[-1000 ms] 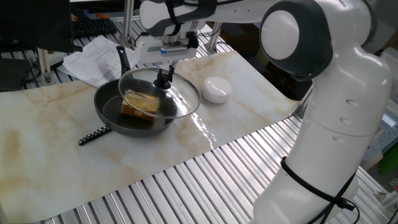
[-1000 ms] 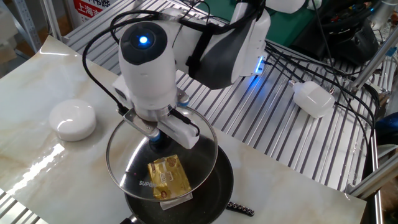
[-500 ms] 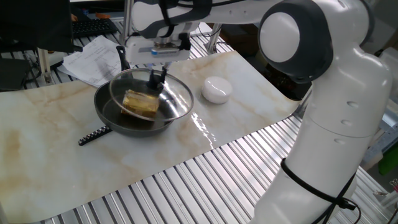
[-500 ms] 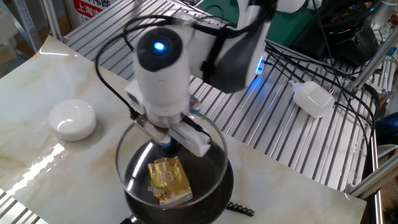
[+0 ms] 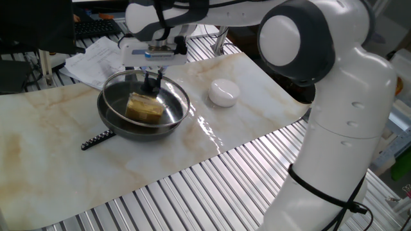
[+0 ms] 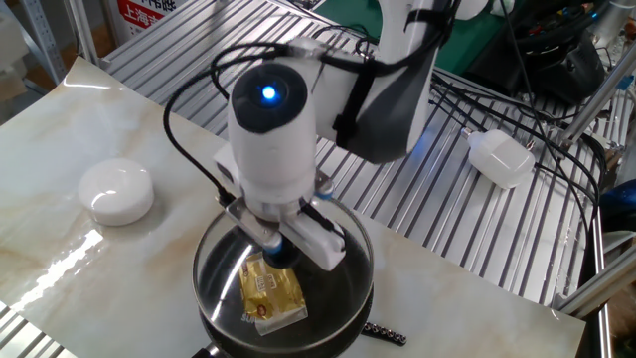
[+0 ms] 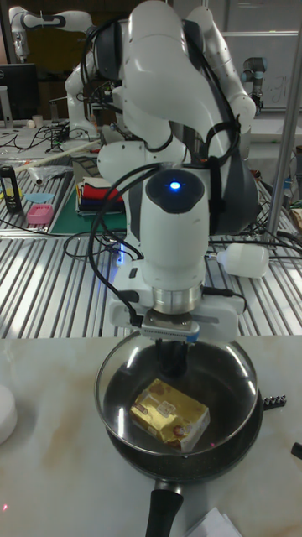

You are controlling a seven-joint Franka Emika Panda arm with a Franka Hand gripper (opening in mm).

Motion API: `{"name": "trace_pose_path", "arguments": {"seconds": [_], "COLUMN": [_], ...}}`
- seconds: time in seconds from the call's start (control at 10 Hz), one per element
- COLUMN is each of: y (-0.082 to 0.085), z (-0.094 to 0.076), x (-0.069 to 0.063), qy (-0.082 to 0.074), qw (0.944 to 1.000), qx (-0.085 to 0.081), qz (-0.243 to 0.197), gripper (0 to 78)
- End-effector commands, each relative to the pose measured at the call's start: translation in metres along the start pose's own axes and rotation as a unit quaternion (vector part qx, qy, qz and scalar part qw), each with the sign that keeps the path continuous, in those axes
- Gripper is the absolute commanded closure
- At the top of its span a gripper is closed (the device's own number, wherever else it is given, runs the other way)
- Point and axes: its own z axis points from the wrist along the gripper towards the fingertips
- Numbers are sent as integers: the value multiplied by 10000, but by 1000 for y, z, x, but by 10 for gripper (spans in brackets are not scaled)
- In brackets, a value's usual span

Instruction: Cover the pot with the lid

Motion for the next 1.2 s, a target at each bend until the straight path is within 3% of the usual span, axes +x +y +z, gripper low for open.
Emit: {"name": "trace_pose_path", "arguments": {"seconds": [0.1, 0.6, 1.2], "y": [5, 8, 14], "z": [0, 10, 7], "x": [-5, -9, -8], "qy": [-25, -16, -30], "qw": [10000, 10000, 9999], "qx": [-20, -3, 93], "qz": [44, 70, 134], "gripper": [755, 755, 755]}}
